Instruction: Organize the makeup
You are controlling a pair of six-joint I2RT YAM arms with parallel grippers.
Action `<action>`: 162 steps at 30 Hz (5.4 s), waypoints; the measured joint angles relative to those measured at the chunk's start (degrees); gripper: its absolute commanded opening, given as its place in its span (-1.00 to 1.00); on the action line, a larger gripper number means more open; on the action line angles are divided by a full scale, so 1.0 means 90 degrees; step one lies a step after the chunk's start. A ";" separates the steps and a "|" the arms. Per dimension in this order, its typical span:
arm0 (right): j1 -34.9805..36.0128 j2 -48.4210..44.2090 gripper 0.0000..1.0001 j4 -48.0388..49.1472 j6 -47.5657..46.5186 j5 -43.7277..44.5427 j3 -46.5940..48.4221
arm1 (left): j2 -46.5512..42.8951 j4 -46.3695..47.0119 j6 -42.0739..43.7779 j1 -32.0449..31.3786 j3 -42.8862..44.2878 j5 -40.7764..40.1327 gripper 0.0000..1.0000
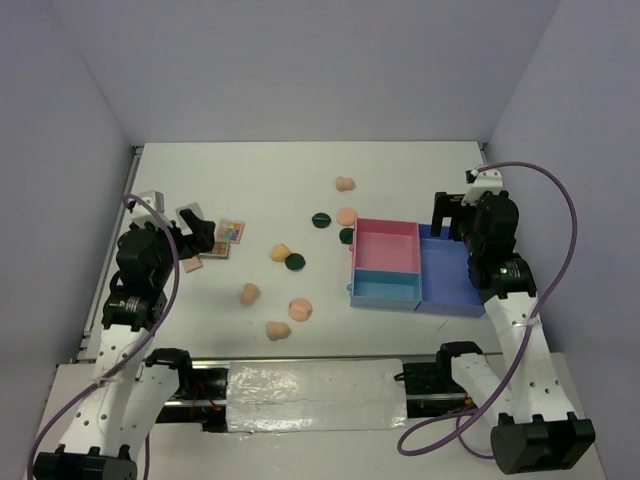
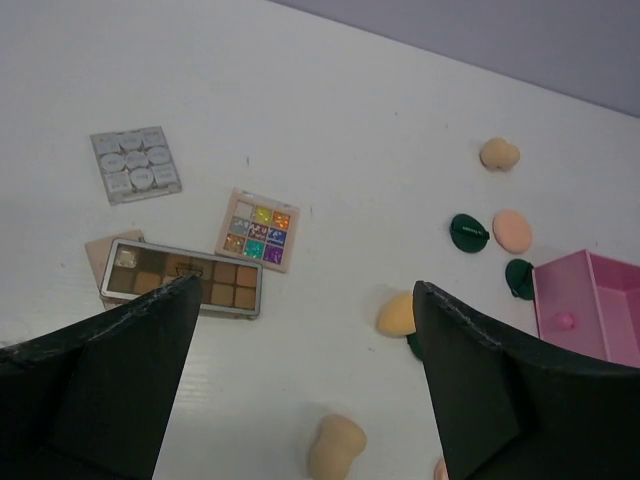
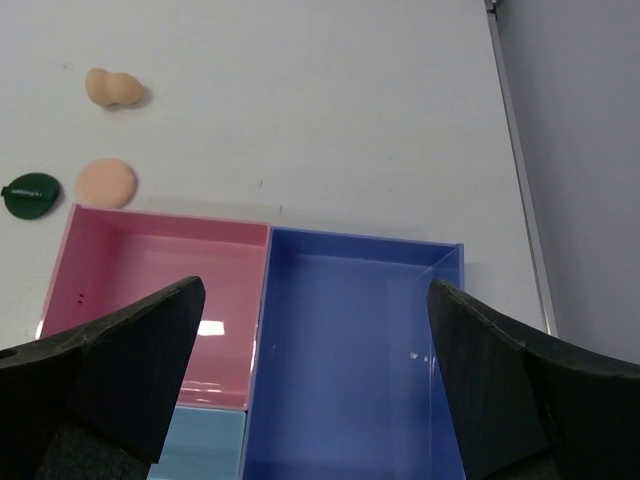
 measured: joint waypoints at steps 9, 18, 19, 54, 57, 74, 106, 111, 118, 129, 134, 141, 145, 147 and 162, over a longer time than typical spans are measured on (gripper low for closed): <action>-0.0005 -0.0447 0.99 0.0092 -0.1311 -0.1710 -0.0279 | 0.0034 -0.0185 0.0000 0.0000 -0.0007 0.0335 0.76; 0.0136 0.0194 0.59 -0.0328 -0.3201 -0.4452 -0.0112 | 0.0022 -0.0381 -0.0075 0.0000 -0.0005 0.0612 -0.89; 0.0172 0.0529 0.44 -0.0454 -0.3245 -0.4629 0.0090 | 0.0022 -0.0423 -0.0078 0.0000 -0.0002 0.0636 -0.75; 0.1790 0.9071 0.29 -0.2671 -0.2084 -0.2523 0.6555 | -0.1486 -0.1858 -0.0330 0.0000 0.0034 0.0352 0.65; 0.1800 0.9243 0.28 -0.2659 -0.2132 -0.2358 0.6700 | -0.1496 -0.1860 -0.0333 0.0000 0.0027 0.0335 0.65; 0.2081 0.9646 0.13 -0.2657 -0.2174 -0.2215 0.6885 | -0.1566 -0.1863 -0.0338 0.0000 0.0027 0.0262 0.66; 0.1741 0.8388 -0.99 -0.2378 -0.2302 -0.4056 0.6606 | -0.1576 -0.1722 -0.0355 0.0000 -0.0061 0.0733 0.05; 0.1613 0.7281 -0.97 -0.2195 -0.2443 -0.4680 0.5967 | -0.1331 -0.1547 -0.0330 0.0000 -0.0092 0.1088 0.13; 0.1302 0.6273 -0.90 -0.2135 -0.2628 -0.5153 0.4784 | -0.0784 -0.1166 -0.0466 0.0000 -0.0323 0.1778 0.20; 0.0869 0.4949 -0.73 -0.2093 -0.3242 -0.4653 0.2720 | -0.0102 -0.0386 -0.1056 -0.0121 -0.0882 0.2480 -0.22; 0.0867 0.4923 -0.61 -0.1904 -0.3198 -0.4172 0.2193 | 0.0338 0.0061 -0.1338 -0.0663 -0.0920 0.2385 -0.20; 0.0850 0.5112 -0.33 -0.1503 -0.3004 -0.3852 0.2103 | 0.0964 0.0389 -0.1613 -0.1632 -0.0923 0.1826 0.09; 0.0850 0.5265 -0.21 -0.1328 -0.2914 -0.3733 0.2084 | 0.1389 0.0483 -0.1681 -0.2101 -0.0908 0.1404 0.11; 0.0850 0.5299 -0.19 -0.1307 -0.2895 -0.3706 0.2057 | 0.1634 0.0488 -0.1695 -0.2319 -0.0872 0.1234 0.10; 0.0848 0.5323 0.02 -0.1115 -0.2742 -0.3706 0.1948 | 0.3699 0.0697 -0.2166 -0.3575 0.0112 -0.0114 0.04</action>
